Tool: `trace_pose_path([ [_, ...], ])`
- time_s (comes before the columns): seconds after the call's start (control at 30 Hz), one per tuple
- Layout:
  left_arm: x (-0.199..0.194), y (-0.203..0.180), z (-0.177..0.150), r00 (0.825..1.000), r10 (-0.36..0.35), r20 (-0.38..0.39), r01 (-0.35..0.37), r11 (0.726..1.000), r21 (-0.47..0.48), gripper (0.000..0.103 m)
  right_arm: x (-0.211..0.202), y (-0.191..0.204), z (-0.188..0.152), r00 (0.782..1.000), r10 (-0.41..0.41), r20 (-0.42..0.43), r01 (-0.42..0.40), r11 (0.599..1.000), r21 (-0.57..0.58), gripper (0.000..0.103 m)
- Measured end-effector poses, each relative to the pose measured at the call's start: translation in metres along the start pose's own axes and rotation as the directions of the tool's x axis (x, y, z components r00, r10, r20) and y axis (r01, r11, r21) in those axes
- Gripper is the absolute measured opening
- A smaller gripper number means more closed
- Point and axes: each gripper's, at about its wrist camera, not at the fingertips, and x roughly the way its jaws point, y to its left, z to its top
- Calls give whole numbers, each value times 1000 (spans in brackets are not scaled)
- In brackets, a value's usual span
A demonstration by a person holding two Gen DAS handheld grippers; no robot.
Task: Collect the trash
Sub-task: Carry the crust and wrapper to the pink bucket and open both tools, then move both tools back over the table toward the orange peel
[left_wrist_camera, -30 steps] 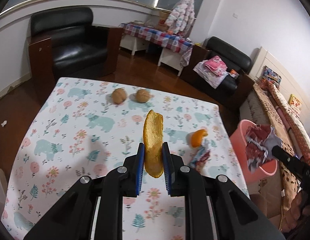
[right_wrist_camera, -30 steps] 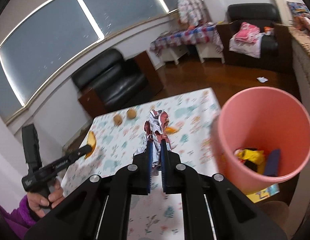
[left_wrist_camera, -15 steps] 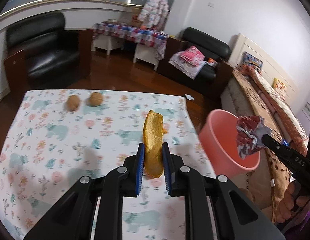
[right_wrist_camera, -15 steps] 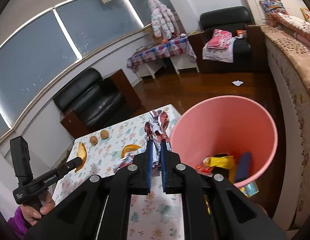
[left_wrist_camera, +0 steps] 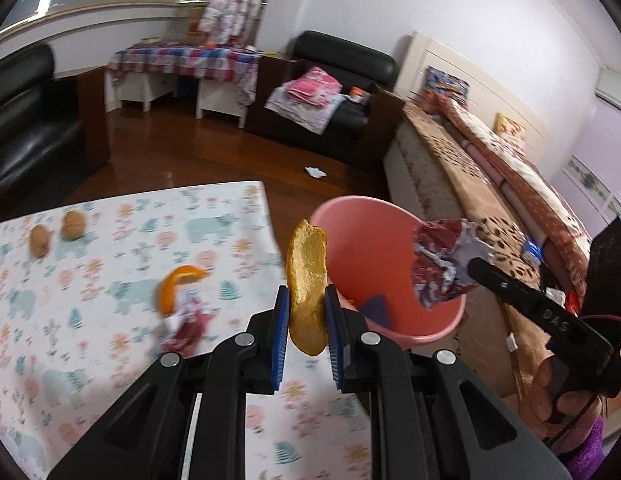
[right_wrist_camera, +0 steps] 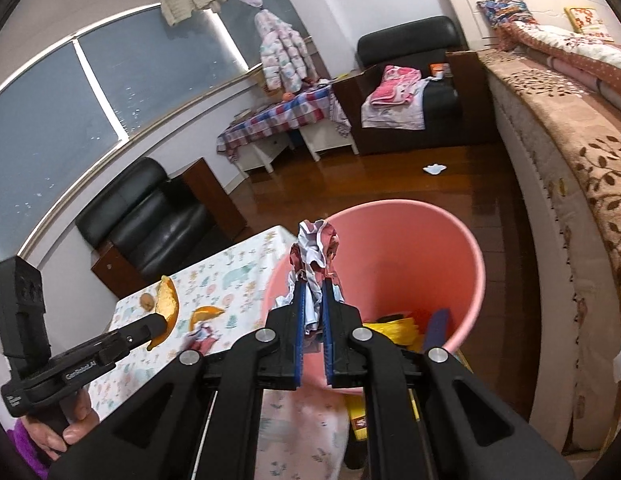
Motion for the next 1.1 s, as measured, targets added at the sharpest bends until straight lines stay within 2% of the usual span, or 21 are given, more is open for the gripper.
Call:
trace_pose_path([
  [0.17,24,-27,3,998,-38,-46,40,998,41,17,4,-16,-2,999,-33,-9,33,999,25,8],
  [0.43,60,-54,2,993,-55,-107,63,995,79,17,15,-31,-3,998,-61,-32,63,997,48,8],
  [0.87,98,-66,-1,984,-40,-173,57,994,92,17,30,-42,-6,994,-84,-68,89,994,68,8],
  [1.1,101,-68,-2,983,-63,-174,78,994,80,25,37,-43,-7,990,-104,-92,112,990,86,9],
])
